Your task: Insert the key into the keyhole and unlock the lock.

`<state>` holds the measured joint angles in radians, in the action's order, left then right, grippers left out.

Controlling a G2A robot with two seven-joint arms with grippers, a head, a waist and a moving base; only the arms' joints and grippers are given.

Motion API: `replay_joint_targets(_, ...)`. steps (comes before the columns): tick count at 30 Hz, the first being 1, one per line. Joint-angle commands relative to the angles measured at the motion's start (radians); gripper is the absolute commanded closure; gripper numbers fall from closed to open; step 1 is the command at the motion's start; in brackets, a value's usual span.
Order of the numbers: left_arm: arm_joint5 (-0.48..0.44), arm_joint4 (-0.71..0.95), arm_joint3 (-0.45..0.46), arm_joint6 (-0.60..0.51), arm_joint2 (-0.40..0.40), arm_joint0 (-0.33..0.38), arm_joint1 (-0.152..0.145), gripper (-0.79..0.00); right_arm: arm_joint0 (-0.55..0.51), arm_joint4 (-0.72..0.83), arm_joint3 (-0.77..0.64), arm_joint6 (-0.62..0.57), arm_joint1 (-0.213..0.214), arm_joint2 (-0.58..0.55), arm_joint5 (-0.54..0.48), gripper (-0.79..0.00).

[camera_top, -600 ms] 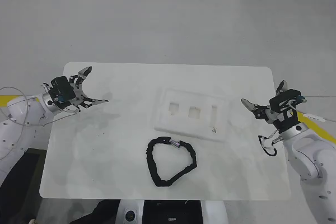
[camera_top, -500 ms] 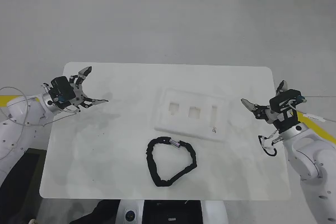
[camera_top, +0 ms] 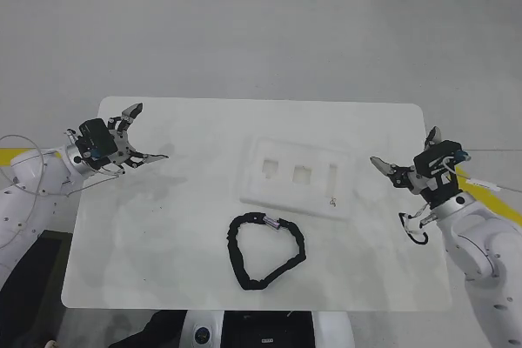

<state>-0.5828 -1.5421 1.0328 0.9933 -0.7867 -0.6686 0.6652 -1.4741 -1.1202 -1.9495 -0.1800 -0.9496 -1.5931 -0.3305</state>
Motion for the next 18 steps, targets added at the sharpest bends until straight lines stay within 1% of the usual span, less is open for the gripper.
replay_joint_targets(1,0.000,0.000,0.000,0.000,0.000,0.000,0.000,-0.785,0.009,0.033,-0.004,-0.030,0.000,0.008,-0.036,-0.785)
replay_joint_targets(4,0.000,0.000,0.000,0.000,0.000,0.000,0.000,-0.785,0.022,0.074,-0.013,-0.113,0.000,0.019,-0.074,-0.785)
replay_joint_targets(10,0.000,0.000,0.000,0.000,0.000,0.000,0.000,-0.785,0.056,0.152,-0.059,-0.358,0.003,0.066,-0.114,-0.785)
replay_joint_targets(12,0.000,0.000,0.000,0.000,0.000,0.000,0.000,-0.785,0.071,0.209,-0.059,-0.452,0.003,0.094,-0.124,-0.785)
replay_joint_targets(16,0.000,0.000,0.000,0.000,0.000,0.000,0.000,-0.785,0.136,0.276,-0.048,-0.632,0.003,0.151,-0.123,-0.785)
replay_joint_targets(18,0.000,0.000,0.000,0.000,0.000,0.000,0.000,-0.785,0.173,0.285,-0.037,-0.705,0.002,0.188,-0.109,-0.785)
